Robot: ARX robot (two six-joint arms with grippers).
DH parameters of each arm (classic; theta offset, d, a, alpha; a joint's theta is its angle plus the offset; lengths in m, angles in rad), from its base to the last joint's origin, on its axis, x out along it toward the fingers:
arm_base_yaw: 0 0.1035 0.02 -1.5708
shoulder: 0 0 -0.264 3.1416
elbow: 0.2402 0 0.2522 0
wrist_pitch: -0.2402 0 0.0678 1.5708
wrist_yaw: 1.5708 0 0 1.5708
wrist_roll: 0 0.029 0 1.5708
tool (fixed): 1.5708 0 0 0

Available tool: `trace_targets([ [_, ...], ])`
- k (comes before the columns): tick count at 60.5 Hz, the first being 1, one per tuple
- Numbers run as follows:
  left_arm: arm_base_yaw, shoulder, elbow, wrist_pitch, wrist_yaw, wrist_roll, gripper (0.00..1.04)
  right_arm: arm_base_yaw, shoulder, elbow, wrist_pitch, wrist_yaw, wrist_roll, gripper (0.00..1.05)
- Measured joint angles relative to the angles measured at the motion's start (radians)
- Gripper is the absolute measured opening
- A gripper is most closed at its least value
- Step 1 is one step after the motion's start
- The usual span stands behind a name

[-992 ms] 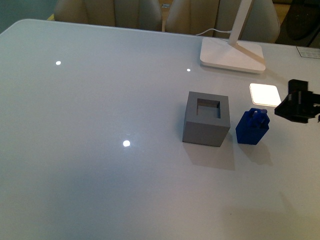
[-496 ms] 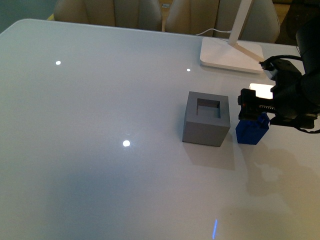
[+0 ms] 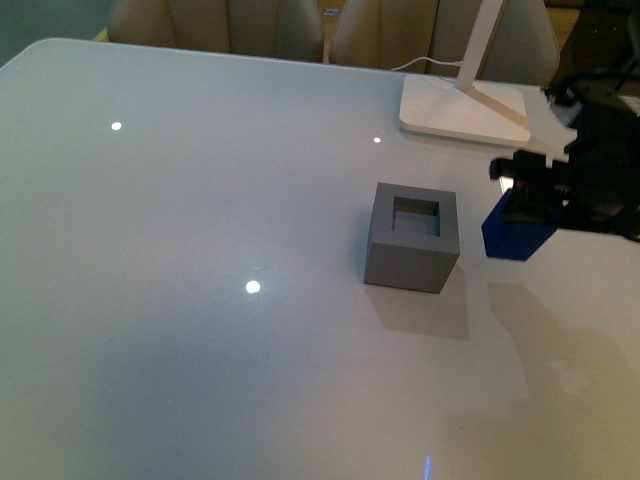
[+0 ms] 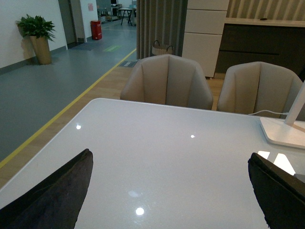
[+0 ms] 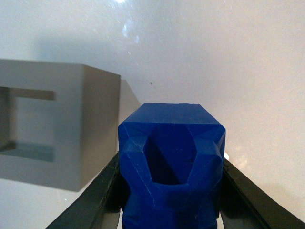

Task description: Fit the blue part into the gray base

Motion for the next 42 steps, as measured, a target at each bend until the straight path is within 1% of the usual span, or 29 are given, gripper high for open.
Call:
trace_targets([
  [13, 0.000, 0.000, 0.000, 0.000, 0.000, 0.000, 0.97, 0.095, -0.074, 0.080, -0.090, 0.026, 0.078, 0.46],
  [26, 0.000, 0.000, 0.000, 0.000, 0.000, 0.000, 0.97, 0.200, 0.001, 0.194, -0.122, 0.047, 0.147, 0.46],
  [42, 0.000, 0.000, 0.000, 0.000, 0.000, 0.000, 0.97, 0.220, 0.079, 0.211, -0.132, 0.068, 0.175, 0.46],
])
